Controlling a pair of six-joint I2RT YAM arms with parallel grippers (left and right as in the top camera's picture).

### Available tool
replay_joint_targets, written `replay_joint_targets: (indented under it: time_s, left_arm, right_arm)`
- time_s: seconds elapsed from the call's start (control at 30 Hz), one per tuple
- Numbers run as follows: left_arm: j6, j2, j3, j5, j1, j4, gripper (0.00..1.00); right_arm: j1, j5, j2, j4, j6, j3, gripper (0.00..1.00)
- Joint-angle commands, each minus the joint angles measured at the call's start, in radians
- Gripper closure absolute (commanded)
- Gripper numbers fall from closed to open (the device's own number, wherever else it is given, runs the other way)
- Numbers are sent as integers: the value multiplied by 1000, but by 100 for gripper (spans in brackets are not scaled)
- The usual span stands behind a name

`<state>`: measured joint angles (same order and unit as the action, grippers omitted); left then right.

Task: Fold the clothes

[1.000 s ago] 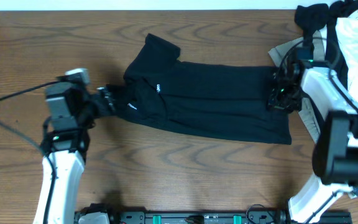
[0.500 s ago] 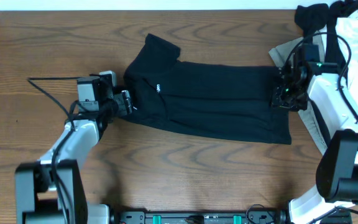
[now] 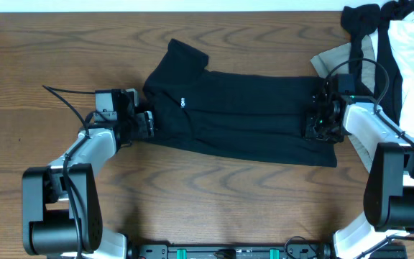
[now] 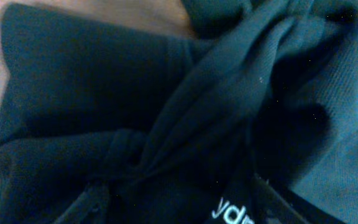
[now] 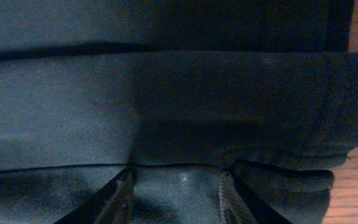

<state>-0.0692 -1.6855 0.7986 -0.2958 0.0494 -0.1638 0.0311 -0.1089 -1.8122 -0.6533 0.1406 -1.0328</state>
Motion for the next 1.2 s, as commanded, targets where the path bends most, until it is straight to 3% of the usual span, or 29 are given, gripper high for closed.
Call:
replay_joint_targets:
  time_s: [0.0, 0.2, 0.4, 0.77, 1.0, 1.1, 1.17]
  left_arm:
    - [-10, -60, -62, 82, 0, -168, 27]
    - [-16, -60, -62, 151, 0, -395, 31]
    - [-53, -60, -62, 151, 0, -487, 35]
    - [-101, -49, -60, 157, 0, -555, 36]
    - [-96, 167, 1, 148, 0, -619, 36]
    - [-97, 338, 29, 143, 0, -627, 31]
    - [-97, 444, 35, 126, 0, -605, 15]
  right_arm:
    - [-12, -3, -23, 8, -7, 74, 53]
    - [-10, 9, -23, -15, 18, 161, 53]
    - [-2, 131, -23, -83, 181, 229, 54]
    - [30, 153, -22, -46, 154, 241, 53]
    - [28, 100, 63, -177, 142, 112, 51]
    - [27, 97, 148, -243, 143, 26, 50]
    - [27, 97, 211, -262, 142, -19, 48]
